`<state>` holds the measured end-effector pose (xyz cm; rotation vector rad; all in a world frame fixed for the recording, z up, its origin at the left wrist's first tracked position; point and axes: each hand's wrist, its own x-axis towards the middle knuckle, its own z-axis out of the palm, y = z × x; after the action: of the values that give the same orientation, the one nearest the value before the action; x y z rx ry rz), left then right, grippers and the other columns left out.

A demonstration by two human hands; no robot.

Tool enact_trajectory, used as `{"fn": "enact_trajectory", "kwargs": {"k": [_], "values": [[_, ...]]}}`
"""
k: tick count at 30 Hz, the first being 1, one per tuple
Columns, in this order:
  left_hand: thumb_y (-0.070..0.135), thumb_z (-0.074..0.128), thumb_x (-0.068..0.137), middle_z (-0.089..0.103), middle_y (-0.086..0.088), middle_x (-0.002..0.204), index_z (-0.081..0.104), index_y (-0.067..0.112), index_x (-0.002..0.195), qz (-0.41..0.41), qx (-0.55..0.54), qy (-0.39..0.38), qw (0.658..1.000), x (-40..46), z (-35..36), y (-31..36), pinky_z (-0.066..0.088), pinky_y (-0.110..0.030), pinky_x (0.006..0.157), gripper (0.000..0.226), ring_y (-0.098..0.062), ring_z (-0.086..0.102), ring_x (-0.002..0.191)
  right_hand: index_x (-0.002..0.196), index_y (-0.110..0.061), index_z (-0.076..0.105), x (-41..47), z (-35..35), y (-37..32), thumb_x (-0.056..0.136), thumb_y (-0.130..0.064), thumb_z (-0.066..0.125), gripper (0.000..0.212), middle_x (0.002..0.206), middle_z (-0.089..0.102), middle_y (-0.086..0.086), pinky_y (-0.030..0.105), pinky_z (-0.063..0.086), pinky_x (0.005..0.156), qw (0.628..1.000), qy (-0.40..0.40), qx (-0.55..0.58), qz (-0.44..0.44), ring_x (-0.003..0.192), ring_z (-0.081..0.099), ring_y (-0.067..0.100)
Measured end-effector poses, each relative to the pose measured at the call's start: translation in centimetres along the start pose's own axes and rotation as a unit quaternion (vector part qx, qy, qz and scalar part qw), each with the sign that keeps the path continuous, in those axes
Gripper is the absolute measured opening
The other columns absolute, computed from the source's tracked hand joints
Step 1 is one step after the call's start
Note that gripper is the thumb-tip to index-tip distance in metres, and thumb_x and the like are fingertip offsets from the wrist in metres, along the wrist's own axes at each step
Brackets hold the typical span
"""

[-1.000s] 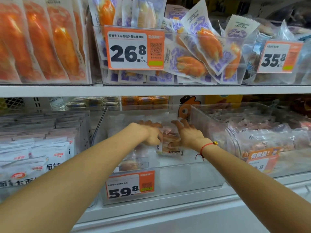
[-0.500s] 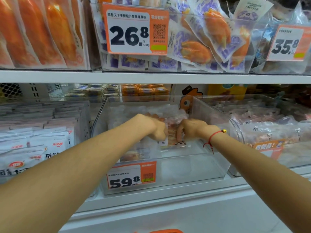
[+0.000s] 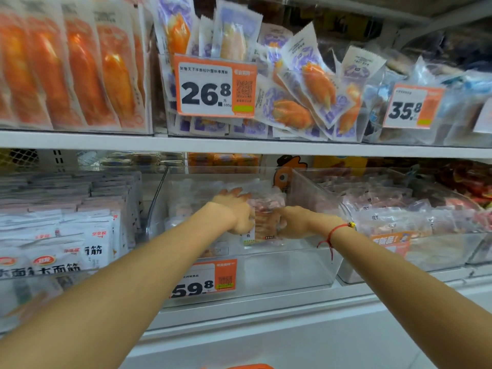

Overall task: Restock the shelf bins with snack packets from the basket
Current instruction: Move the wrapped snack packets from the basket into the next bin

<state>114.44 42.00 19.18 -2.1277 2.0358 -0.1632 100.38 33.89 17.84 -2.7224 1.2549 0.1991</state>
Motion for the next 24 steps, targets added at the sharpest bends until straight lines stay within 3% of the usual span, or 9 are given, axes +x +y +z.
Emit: {"fn": "enact_trajectory", "kwargs": {"k": [3, 7, 10, 15, 17, 19, 24], "values": [[0.036, 0.043, 0.095, 0.042, -0.002, 0.145, 0.054, 0.035, 0.13, -0.017, -0.097, 0.09, 0.991, -1.6, -0.1, -0.3, 0.034, -0.038, 0.102, 0.037, -0.025, 0.035, 0.132, 0.131, -0.023, 0.049, -2.0, 0.0, -0.1, 0.09, -0.023, 0.057, 0.043, 0.128, 0.057, 0.003, 0.042, 0.049, 0.093, 0.992, 0.116, 0.042, -0.011, 0.112, 0.056, 0.027], [0.031, 0.05, 0.093, 0.057, 0.001, 0.129, 0.059, 0.035, 0.122, -0.042, -0.23, 0.21, 0.949, -5.2, 0.0, 0.2, 0.042, -0.039, 0.094, 0.031, -0.022, 0.042, 0.126, 0.118, -0.024, 0.061, -5.6, 0.0, -1.3, 0.09, -0.025, 0.057, 0.029, 0.111, 0.064, -0.004, 0.032, 0.05, 0.076, 0.962, 0.259, 0.078, -0.05, 0.097, 0.061, 0.018], [0.028, 0.052, 0.093, 0.062, 0.012, 0.114, 0.062, 0.036, 0.114, -0.059, -0.284, 0.295, 0.91, -8.6, 0.2, 1.3, 0.044, -0.032, 0.084, 0.025, -0.012, 0.048, 0.113, 0.106, -0.024, 0.066, -7.9, 0.2, -2.4, 0.088, -0.026, 0.058, 0.02, 0.095, 0.068, -0.005, 0.03, 0.052, 0.07, 0.945, 0.295, 0.124, -0.061, 0.085, 0.064, 0.016], [0.03, 0.056, 0.089, 0.067, 0.017, 0.092, 0.063, 0.042, 0.092, -0.144, -0.423, 0.302, 0.842, -14.4, 2.6, 2.4, 0.051, -0.03, 0.076, 0.015, -0.006, 0.062, 0.086, 0.093, -0.024, 0.071, -11.5, 1.7, -5.0, 0.087, -0.021, 0.061, 0.012, 0.082, 0.07, -0.002, 0.036, 0.056, 0.077, 0.948, 0.221, 0.204, -0.101, 0.072, 0.064, 0.01], [0.03, 0.057, 0.089, 0.068, 0.016, 0.09, 0.064, 0.042, 0.091, -0.169, -0.461, 0.281, 0.825, -16.8, 4.7, 3.0, 0.051, -0.03, 0.077, 0.014, -0.008, 0.063, 0.086, 0.092, -0.021, 0.071, -12.7, 3.3, -6.4, 0.087, -0.017, 0.062, 0.011, 0.075, 0.068, -0.003, 0.035, 0.056, 0.077, 0.953, 0.174, 0.222, -0.112, 0.064, 0.062, 0.003], [0.029, 0.057, 0.09, 0.067, 0.017, 0.091, 0.065, 0.04, 0.091, -0.182, -0.49, 0.252, 0.815, -19.3, 7.3, 3.5, 0.051, -0.031, 0.079, 0.013, -0.008, 0.062, 0.087, 0.092, -0.019, 0.07, -13.5, 5.6, -7.8, 0.087, -0.015, 0.062, 0.01, 0.074, 0.069, 0.0, 0.034, 0.056, 0.076, 0.959, 0.117, 0.227, -0.12, 0.061, 0.061, 0.006], [0.03, 0.06, 0.09, 0.066, 0.017, 0.09, 0.064, 0.042, 0.083, -0.228, -0.55, 0.136, 0.792, -24.0, 15.6, 4.2, 0.052, -0.035, 0.084, 0.014, -0.011, 0.065, 0.09, 0.097, -0.017, 0.069, -14.7, 13.3, -10.7, 0.089, -0.014, 0.06, 0.012, 0.087, 0.072, 0.005, 0.027, 0.053, 0.074, 0.971, -0.051, 0.202, -0.115, 0.062, 0.061, 0.01]]}}
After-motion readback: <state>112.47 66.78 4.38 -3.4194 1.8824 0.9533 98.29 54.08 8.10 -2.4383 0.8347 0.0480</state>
